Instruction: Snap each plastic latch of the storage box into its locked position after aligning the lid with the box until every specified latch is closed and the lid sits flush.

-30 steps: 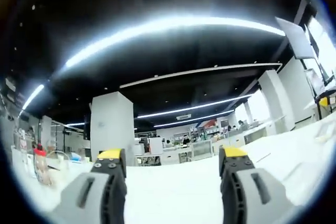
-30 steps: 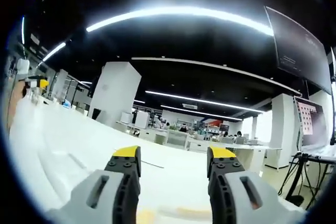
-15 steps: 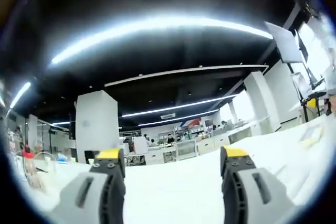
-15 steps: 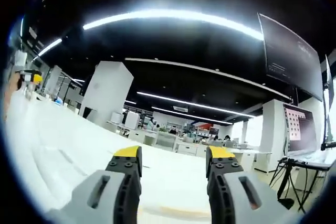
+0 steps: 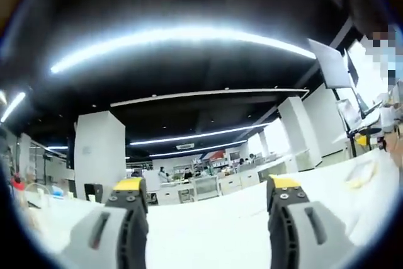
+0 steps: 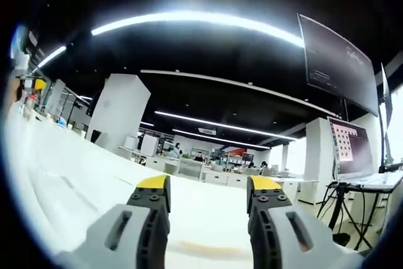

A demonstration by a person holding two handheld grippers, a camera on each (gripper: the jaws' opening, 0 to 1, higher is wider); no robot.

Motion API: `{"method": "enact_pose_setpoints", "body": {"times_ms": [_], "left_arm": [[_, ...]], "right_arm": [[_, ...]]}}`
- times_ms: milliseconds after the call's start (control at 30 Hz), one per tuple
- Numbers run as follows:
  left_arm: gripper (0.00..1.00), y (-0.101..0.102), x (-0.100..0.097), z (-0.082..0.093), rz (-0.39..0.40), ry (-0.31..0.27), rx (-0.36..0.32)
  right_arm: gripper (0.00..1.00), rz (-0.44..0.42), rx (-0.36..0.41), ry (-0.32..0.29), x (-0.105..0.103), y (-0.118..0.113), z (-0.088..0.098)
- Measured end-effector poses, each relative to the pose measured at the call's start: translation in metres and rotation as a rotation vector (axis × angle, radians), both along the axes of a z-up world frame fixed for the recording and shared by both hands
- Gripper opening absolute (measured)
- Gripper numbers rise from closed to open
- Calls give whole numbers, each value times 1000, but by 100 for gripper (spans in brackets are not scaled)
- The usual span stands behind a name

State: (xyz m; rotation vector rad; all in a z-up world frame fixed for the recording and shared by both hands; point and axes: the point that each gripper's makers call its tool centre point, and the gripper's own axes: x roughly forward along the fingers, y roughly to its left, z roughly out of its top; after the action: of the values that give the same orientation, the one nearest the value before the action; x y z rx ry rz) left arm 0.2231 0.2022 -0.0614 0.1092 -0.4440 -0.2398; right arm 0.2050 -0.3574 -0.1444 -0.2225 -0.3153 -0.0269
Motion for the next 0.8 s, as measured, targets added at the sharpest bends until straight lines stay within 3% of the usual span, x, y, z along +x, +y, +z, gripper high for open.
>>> {"method": "enact_pose_setpoints", "body": {"times_ms": [267,433,600,800], "left_arm": [[76,-37,13,4,-118,44,44],[76,-78,22,10,-228,66,91],[75,-133,25,3,-435,136,136],[75,-178,30,-2,-518,176,228]], "right_arm": [[48,11,-1,-12,-1,2,0],[48,17,-2,-11,-1,4,-2],[47,19,-6,-16,-1,7,-1],[47,21,-10,-20,-1,10,-1]]}}
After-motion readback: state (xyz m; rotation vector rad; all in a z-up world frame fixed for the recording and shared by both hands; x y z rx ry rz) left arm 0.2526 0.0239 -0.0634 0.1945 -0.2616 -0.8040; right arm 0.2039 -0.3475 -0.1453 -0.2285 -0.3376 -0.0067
